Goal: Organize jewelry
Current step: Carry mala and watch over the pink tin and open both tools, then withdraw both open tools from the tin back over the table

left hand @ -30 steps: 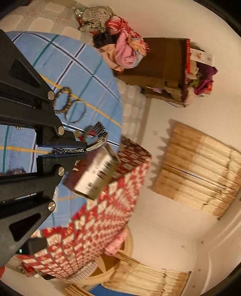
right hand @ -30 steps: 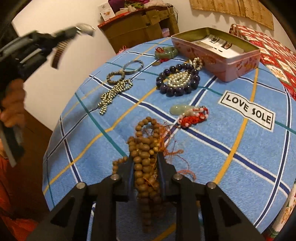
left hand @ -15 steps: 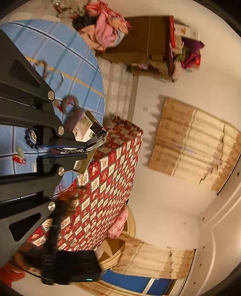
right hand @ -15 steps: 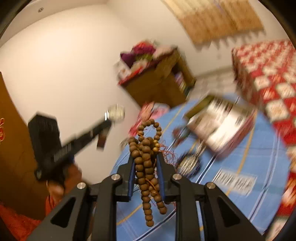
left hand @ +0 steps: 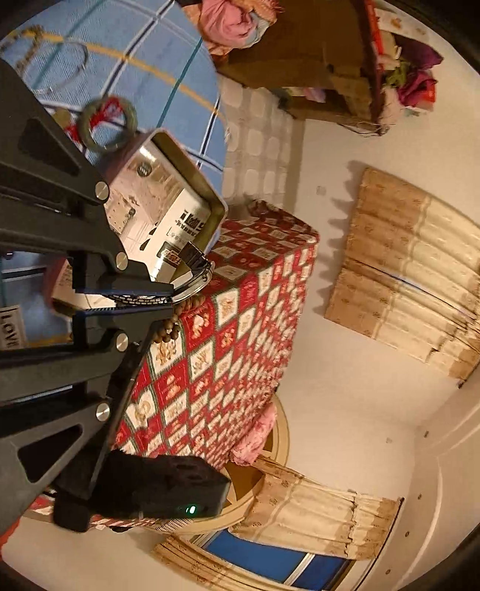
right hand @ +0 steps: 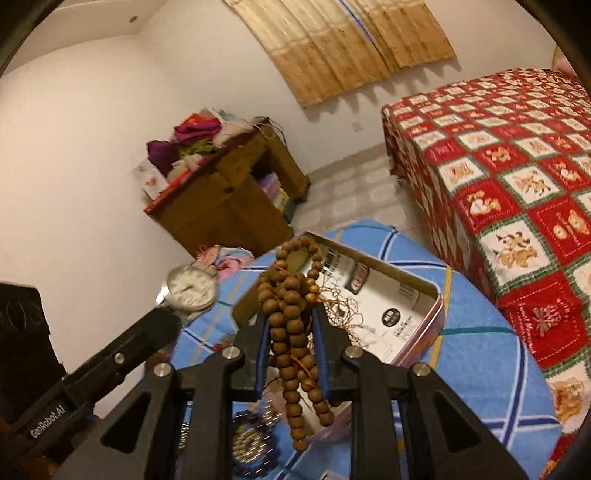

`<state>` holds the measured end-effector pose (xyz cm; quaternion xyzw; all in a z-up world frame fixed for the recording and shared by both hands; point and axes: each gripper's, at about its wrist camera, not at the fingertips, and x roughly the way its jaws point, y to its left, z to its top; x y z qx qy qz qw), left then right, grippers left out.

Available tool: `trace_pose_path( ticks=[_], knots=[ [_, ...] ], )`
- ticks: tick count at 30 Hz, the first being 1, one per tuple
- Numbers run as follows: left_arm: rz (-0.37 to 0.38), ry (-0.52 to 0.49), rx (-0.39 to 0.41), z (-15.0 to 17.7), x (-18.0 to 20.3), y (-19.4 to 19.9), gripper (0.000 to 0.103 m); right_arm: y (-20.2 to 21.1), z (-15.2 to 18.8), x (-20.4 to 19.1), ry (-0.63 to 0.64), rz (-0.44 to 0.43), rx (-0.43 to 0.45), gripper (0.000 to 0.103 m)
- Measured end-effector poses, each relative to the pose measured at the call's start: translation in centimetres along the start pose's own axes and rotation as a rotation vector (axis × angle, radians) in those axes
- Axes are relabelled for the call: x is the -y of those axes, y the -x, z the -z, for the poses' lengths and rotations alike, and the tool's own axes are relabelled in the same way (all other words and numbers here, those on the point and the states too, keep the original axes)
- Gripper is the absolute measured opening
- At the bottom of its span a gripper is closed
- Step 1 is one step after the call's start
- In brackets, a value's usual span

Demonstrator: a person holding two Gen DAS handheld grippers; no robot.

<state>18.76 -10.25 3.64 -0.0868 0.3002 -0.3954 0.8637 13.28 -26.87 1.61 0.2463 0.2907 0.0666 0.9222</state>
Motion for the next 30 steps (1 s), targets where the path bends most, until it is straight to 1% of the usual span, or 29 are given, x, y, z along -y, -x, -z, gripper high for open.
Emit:
trace_pose_path(
  ticks=[3, 6, 8, 9, 10, 12, 13, 15, 16, 18, 20, 21, 23, 25, 26, 28, 30],
  knots=[
    [-0.012, 0.018, -0.032, 0.4, -0.9, -1.9, 0.003, -1.2, 0.0, 0.8, -0.011, 0.01, -0.012, 0.025],
    [-0.043, 0.038, -0.079, 1.2, -2.0, -3.3, 0.004, -1.6, 0.2, 1.5, -0.023, 0.016, -0.014, 0.032],
    [-0.085, 0.053, -0.092, 1.2, -2.5, -3.6, 0.007, -1.2, 0.4, 1.4, -0.031, 0.006, -0.008, 0.056],
    [-0.098, 0.061, -0.099, 1.1, -2.6, -3.4, 0.019, -0.8, 0.4, 1.3, -0.027, 0.007, 0.005, 0.058],
    [-0.104, 0.064, -0.101, 1.0, -2.7, -3.2, 0.043, -0.3, 0.4, 1.2, -0.021, 0.016, 0.022, 0.059],
    [-0.143, 0.07, -0.058, 0.5, -2.5, -0.8, 0.06, 1.4, 0.3, 0.9, -0.019, 0.04, 0.078, 0.059],
    [-0.158, 0.061, -0.043, 0.4, -2.5, -0.5, 0.06, 2.4, 0.1, 0.7, -0.017, 0.061, 0.109, 0.059],
    [-0.216, 0.018, -0.015, 0.3, -2.4, 2.2, 0.061, 4.3, 0.2, 0.3, -0.01, 0.105, 0.147, 0.059],
    [-0.262, 0.007, -0.011, 0.4, -2.6, 3.1, 0.062, 5.1, 0.4, 0.3, -0.01, 0.124, 0.154, 0.059],
    [-0.4, -0.027, -0.011, 1.4, -3.1, 5.4, 0.062, 6.8, 1.4, 0.0, -0.021, 0.14, 0.154, 0.058],
    [-0.477, -0.048, -0.027, 2.6, -3.5, 7.1, 0.062, 7.5, 2.4, 0.1, -0.039, 0.142, 0.148, 0.055],
    [-0.5, -0.056, -0.045, 3.8, -3.7, 8.4, 0.062, 7.9, 3.2, 0.1, -0.049, 0.141, 0.141, 0.053],
    [-0.518, -0.046, -0.063, 5.5, -4.2, 10.3, 0.062, 8.1, 4.8, -0.1, -0.067, 0.135, 0.116, 0.049],
    [-0.536, -0.02, -0.065, 6.9, -4.7, 11.8, 0.062, 8.0, 6.5, -0.5, -0.071, 0.129, 0.077, 0.047],
    [-0.548, 0.0, -0.064, 8.0, -5.1, 13.2, 0.062, 7.9, 7.3, -0.9, -0.068, 0.129, 0.051, 0.043],
    [-0.566, 0.023, -0.068, 9.0, -5.5, 14.4, 0.062, 7.7, 8.6, -1.4, -0.06, 0.12, 0.017, 0.038],
    [-0.587, 0.036, -0.071, 10.5, -6.1, 16.1, 0.062, 7.6, 9.6, -1.9, -0.052, 0.113, -0.011, 0.036]
  ],
)
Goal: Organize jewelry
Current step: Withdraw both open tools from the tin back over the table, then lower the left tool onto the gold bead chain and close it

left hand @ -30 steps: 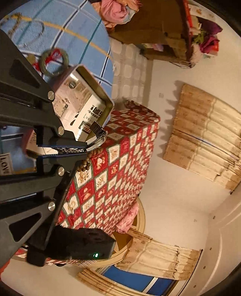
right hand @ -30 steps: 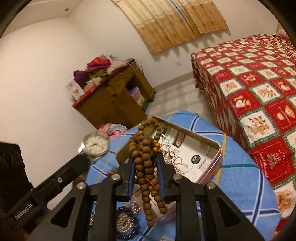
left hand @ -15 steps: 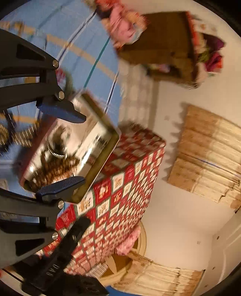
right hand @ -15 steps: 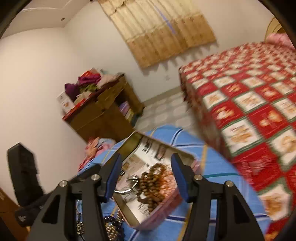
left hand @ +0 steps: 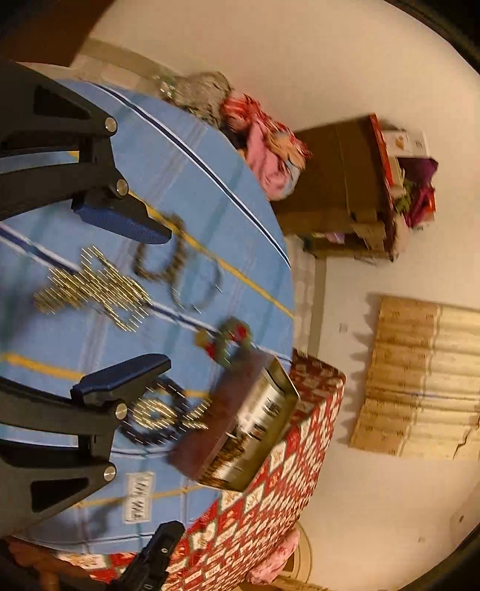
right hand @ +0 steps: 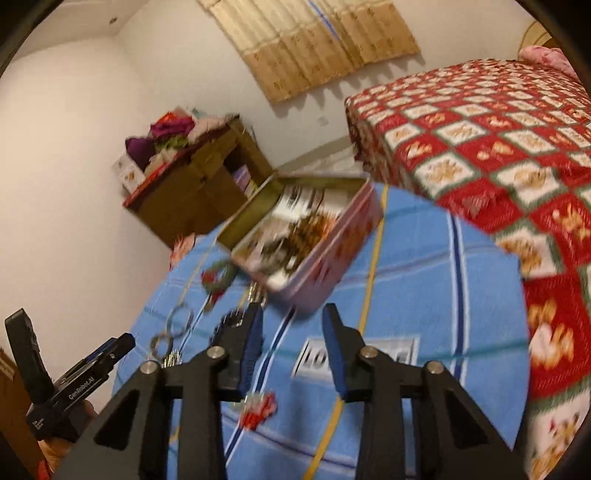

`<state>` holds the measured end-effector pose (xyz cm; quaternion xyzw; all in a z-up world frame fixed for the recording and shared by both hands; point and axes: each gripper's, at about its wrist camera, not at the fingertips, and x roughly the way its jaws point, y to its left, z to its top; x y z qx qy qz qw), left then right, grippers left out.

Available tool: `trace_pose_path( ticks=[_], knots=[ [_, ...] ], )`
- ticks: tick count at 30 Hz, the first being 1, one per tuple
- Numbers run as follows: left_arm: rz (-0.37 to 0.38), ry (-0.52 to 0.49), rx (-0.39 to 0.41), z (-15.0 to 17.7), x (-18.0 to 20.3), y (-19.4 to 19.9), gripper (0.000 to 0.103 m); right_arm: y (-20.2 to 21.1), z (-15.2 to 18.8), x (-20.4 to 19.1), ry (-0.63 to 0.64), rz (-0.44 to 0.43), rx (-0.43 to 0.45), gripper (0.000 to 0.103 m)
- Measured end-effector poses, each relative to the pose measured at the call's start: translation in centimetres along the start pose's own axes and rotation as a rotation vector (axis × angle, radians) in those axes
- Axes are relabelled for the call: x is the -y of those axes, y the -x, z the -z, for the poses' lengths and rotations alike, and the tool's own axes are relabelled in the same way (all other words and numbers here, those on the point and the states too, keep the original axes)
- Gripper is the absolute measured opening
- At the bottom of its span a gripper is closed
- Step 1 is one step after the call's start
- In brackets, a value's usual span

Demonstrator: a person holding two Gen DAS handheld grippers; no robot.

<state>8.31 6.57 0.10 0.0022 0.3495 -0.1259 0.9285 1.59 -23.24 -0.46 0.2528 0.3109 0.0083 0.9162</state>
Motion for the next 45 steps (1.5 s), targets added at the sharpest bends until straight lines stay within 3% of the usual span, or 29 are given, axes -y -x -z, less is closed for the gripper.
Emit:
trace_pose_path(
  ticks=[9, 24, 34, 38, 41, 45],
  knots=[
    [-0.055, 0.08, -0.035, 3.1, -2.8, 0.6, 0.062, 0.4, 2.8, -2.4, 0.058, -0.039, -0.055, 0.037],
    [0.032, 0.086, -0.093, 3.5, -1.3, -1.2, 0.062, 1.1, 4.7, -4.2, 0.102, -0.043, -0.076, 0.037],
    [-0.059, -0.002, -0.115, 2.1, 1.5, -3.5, 0.062, 1.7, 4.7, -4.8, 0.132, -0.046, -0.062, 0.037],
    [-0.095, -0.014, -0.123, 1.8, 1.9, -3.9, 0.062, 1.7, 4.7, -4.7, 0.128, -0.038, -0.06, 0.047],
    [-0.137, -0.042, -0.134, 1.7, 2.3, -4.4, 0.062, 1.6, 4.7, -4.6, 0.124, -0.034, -0.06, 0.047],
    [-0.131, -0.046, -0.145, 1.8, 2.4, -5.2, 0.062, 1.5, 4.6, -4.3, 0.12, -0.022, -0.061, 0.047]
  ],
)
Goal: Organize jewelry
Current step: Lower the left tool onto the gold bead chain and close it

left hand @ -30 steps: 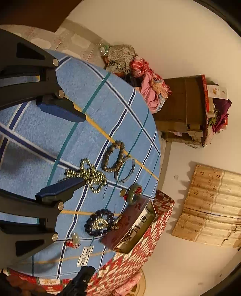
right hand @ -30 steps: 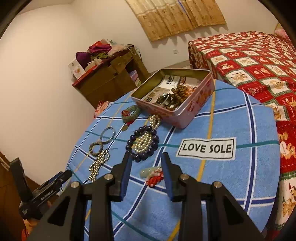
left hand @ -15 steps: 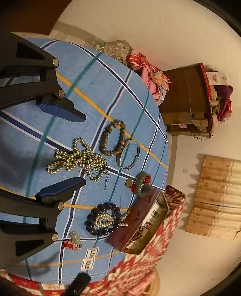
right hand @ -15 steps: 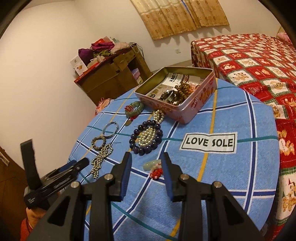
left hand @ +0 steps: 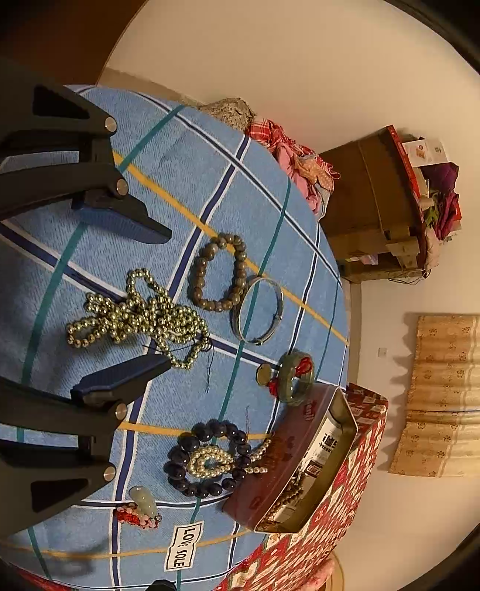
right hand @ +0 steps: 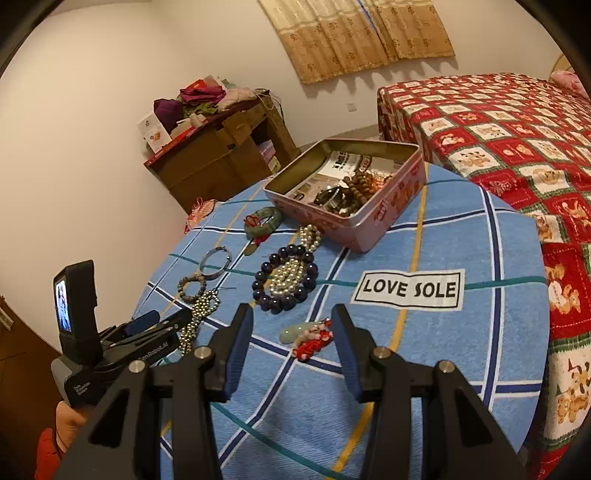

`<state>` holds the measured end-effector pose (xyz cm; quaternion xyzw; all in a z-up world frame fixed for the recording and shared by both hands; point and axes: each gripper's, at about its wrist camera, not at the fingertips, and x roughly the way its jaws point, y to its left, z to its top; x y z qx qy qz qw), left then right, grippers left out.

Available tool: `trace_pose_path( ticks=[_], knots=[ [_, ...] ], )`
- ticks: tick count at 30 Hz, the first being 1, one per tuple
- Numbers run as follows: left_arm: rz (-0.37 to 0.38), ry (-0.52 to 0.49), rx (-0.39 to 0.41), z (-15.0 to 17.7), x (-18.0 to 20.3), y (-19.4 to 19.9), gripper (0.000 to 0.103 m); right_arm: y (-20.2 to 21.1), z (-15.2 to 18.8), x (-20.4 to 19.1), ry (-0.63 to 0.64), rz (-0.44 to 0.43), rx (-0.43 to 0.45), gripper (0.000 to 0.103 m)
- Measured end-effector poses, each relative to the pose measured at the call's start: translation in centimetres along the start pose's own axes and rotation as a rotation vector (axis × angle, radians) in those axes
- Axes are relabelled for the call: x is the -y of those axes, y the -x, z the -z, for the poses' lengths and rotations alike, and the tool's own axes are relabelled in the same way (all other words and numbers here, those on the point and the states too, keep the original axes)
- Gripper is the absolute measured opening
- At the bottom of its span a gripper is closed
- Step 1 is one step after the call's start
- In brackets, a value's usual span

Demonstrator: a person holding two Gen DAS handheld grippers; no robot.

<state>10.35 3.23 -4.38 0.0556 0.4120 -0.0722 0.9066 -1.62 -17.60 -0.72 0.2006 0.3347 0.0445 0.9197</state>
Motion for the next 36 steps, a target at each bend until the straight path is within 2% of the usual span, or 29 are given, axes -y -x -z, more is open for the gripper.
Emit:
trace_pose_path(
  ticks=[7, 15, 17, 18, 19, 25, 27, 29, 30, 36],
  knots=[
    [0.084, 0.081, -0.073, 0.3, -0.6, -2.0, 0.062, -0.2, 0.1, 0.1, 0.0, -0.002, -0.006, 0.047],
    [0.122, 0.112, -0.064, 0.0, -0.9, -2.2, 0.063, -0.9, 0.2, 0.1, 0.011, 0.006, -0.022, 0.047],
    [0.122, 0.096, -0.062, 0.0, -0.7, -2.1, 0.049, -1.1, 0.1, 0.2, 0.01, 0.012, -0.024, 0.047],
    [0.121, 0.09, -0.059, 0.0, -0.6, -2.0, 0.028, -1.2, -0.1, 0.4, 0.011, 0.013, -0.024, 0.047],
    [0.14, 0.086, -0.063, 0.0, -0.6, -2.1, 0.013, -1.2, -0.2, 0.4, 0.013, 0.016, -0.022, 0.047],
    [0.206, 0.078, -0.061, 0.1, -0.6, -1.9, 0.008, -2.8, -1.7, 1.1, 0.012, 0.049, -0.037, 0.047],
    [0.244, 0.08, -0.031, 0.3, -0.6, -1.1, 0.008, -3.6, -2.5, 1.1, 0.016, 0.04, -0.045, 0.047],
    [0.26, 0.075, 0.024, 0.4, -0.6, 0.5, 0.008, -4.6, -3.1, 0.9, 0.029, 0.022, -0.058, 0.039],
    [0.267, 0.073, 0.054, 0.4, -0.7, 1.5, 0.008, -5.3, -3.4, 0.7, 0.038, 0.019, -0.073, 0.037],
    [0.301, 0.097, 0.193, -0.9, -2.2, 5.8, 0.008, -9.5, -4.2, -0.2, 0.098, 0.049, -0.139, 0.037]
  ],
)
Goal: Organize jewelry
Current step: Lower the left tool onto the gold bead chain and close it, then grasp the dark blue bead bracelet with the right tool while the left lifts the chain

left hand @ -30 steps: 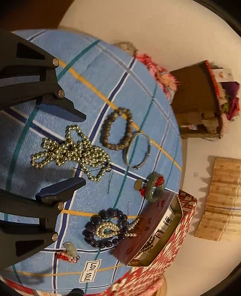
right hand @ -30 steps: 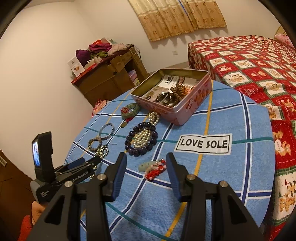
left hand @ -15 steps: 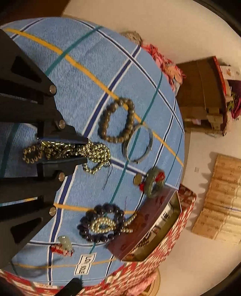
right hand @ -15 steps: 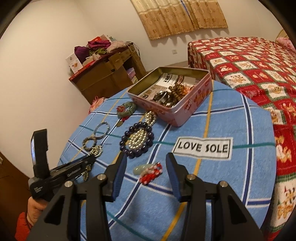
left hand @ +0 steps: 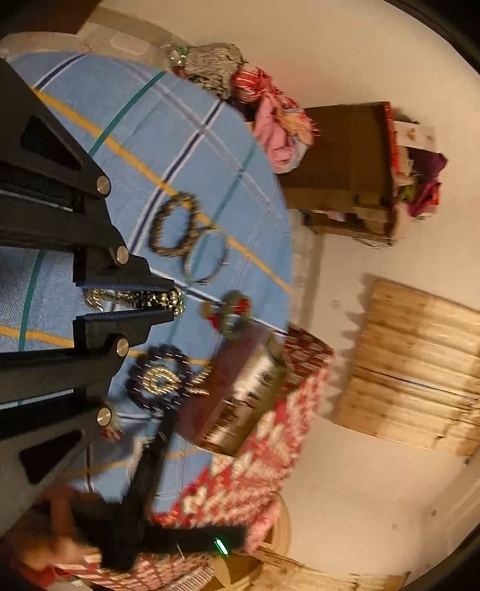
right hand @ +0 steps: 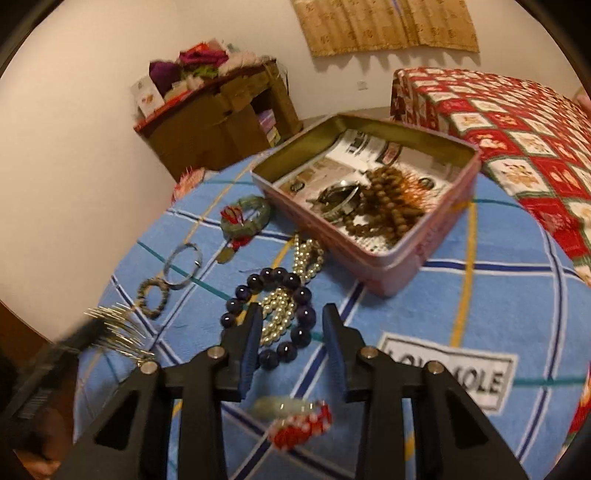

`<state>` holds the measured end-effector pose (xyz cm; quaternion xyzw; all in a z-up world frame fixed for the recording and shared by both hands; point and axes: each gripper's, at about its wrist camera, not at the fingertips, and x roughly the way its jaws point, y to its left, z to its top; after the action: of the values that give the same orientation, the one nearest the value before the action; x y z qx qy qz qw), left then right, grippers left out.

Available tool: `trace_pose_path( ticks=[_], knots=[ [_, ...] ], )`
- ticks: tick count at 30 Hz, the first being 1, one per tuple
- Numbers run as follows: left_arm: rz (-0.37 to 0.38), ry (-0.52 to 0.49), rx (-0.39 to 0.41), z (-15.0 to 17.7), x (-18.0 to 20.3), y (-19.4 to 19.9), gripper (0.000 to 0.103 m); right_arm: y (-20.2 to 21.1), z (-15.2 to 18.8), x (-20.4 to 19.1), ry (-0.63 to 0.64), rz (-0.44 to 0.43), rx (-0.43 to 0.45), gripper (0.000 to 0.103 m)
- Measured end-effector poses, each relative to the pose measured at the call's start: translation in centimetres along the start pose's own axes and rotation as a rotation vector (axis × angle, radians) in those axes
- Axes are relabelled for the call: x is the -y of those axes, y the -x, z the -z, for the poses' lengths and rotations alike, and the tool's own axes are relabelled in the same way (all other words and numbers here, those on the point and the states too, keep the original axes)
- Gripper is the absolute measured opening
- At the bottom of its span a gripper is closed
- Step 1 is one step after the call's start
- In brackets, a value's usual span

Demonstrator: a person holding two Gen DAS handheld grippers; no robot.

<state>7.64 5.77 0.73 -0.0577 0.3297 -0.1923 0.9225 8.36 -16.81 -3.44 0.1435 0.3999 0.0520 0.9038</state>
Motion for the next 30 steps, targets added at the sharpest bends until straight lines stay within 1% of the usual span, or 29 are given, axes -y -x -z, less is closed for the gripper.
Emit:
trace_pose_path(
  ticks=[3, 5, 6, 7, 8, 11, 14, 19, 24, 27, 30],
  knots=[
    [0.001, 0.009, 0.037, -1.1, -0.4, 0.9, 0.008, -1.6, 0.2, 0.0, 0.014, 0.018, -0.036, 0.037],
    [-0.008, 0.002, 0.045, -1.4, -0.6, 1.0, 0.008, -2.2, 0.4, 0.2, 0.013, 0.015, -0.053, 0.036],
    [-0.013, 0.001, 0.047, -1.5, -0.7, 1.0, 0.008, -2.2, 0.4, 0.1, 0.018, 0.014, -0.043, 0.034],
    [-0.015, 0.003, 0.046, -1.5, -0.7, 0.9, 0.008, -2.3, 0.3, 0.1, 0.021, 0.006, -0.052, 0.021],
    [-0.017, 0.009, 0.043, -1.5, -0.9, 0.8, 0.008, -2.4, 0.3, 0.2, 0.024, -0.002, -0.061, 0.017],
    [-0.022, 0.019, 0.046, -1.5, -1.2, 0.8, 0.008, -2.1, 0.4, 0.4, 0.015, -0.019, -0.065, 0.017],
    [-0.021, 0.028, 0.061, -1.5, -1.5, 1.5, 0.008, -0.4, 0.2, 0.3, -0.009, -0.054, -0.032, 0.017],
    [-0.011, 0.038, 0.095, -2.1, -1.6, 2.5, 0.008, 4.0, -0.8, -0.6, -0.048, -0.136, 0.06, 0.017],
    [0.005, 0.019, 0.123, -2.6, -0.7, 3.3, 0.008, 7.9, -2.0, -0.8, -0.075, -0.192, 0.149, 0.017],
    [0.023, 0.013, 0.124, -2.8, -0.2, 3.2, 0.008, 9.4, -2.9, -0.5, -0.111, -0.252, 0.182, 0.017],
    [0.044, -0.007, 0.123, -3.1, 0.7, 2.9, 0.008, 10.9, -3.7, -0.7, -0.099, -0.253, 0.226, 0.017]
  ],
)
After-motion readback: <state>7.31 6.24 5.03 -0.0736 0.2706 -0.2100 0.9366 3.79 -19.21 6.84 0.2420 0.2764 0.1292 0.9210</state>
